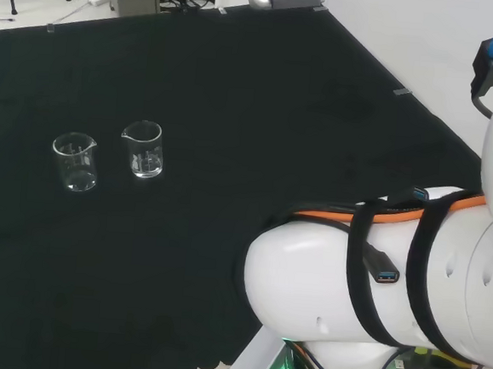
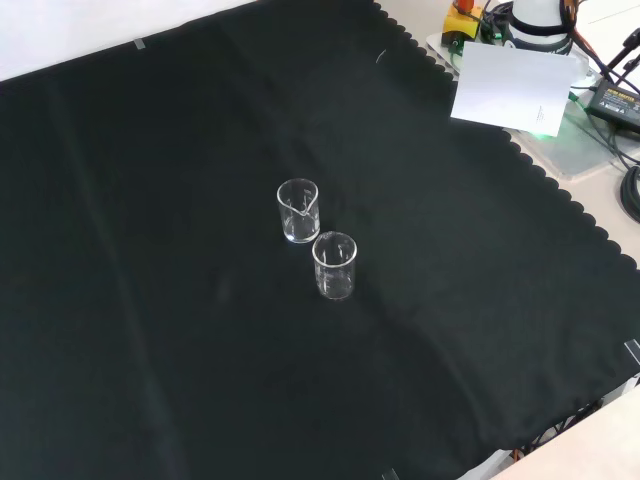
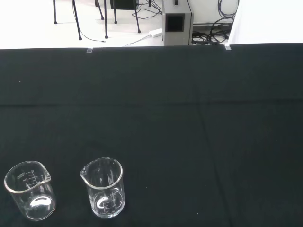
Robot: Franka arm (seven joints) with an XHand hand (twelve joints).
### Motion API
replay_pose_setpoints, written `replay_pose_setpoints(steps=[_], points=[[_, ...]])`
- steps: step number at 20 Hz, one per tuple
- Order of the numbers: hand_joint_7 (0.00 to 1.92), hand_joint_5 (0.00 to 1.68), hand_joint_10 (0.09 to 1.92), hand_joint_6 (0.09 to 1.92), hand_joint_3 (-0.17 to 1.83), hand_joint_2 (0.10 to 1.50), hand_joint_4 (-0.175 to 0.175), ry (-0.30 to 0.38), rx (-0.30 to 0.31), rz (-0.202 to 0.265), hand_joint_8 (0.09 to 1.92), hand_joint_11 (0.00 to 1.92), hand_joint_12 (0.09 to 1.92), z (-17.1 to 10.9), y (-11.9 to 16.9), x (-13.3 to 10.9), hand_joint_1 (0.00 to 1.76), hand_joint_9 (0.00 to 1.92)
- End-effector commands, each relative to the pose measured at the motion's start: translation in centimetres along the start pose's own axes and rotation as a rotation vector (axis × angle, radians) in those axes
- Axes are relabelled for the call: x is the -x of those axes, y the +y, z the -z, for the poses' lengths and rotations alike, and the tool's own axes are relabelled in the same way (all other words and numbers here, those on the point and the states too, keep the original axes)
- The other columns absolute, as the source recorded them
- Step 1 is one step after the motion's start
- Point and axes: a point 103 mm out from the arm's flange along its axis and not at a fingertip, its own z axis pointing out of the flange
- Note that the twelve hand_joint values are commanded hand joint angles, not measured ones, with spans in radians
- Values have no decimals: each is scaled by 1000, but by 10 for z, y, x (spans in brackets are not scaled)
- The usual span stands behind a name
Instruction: Pick up the beaker on the right.
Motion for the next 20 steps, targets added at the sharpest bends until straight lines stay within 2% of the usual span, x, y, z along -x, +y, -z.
replay_pose_setpoints(steps=[1,4,11,14,18,20], points=[[87,144,606,236,538,1223,-11,-6,6,0,489,0,904,0,0,-1,166,157],[112,204,581,87,345,1336,-11,-8,3,1,420,0,893,0,2,-3,115,162],[128,220,577,87,296,1359,-11,9,-18,0,405,0,890,-11,8,2,105,170],[148,207,586,87,261,1296,-11,22,-16,-4,410,0,904,-21,12,7,202,187],[214,242,617,87,235,1173,-20,67,31,-10,454,0,1010,-32,19,13,402,248],[242,268,630,87,304,1082,-24,91,43,-2,504,0,1085,-41,24,19,496,282]])
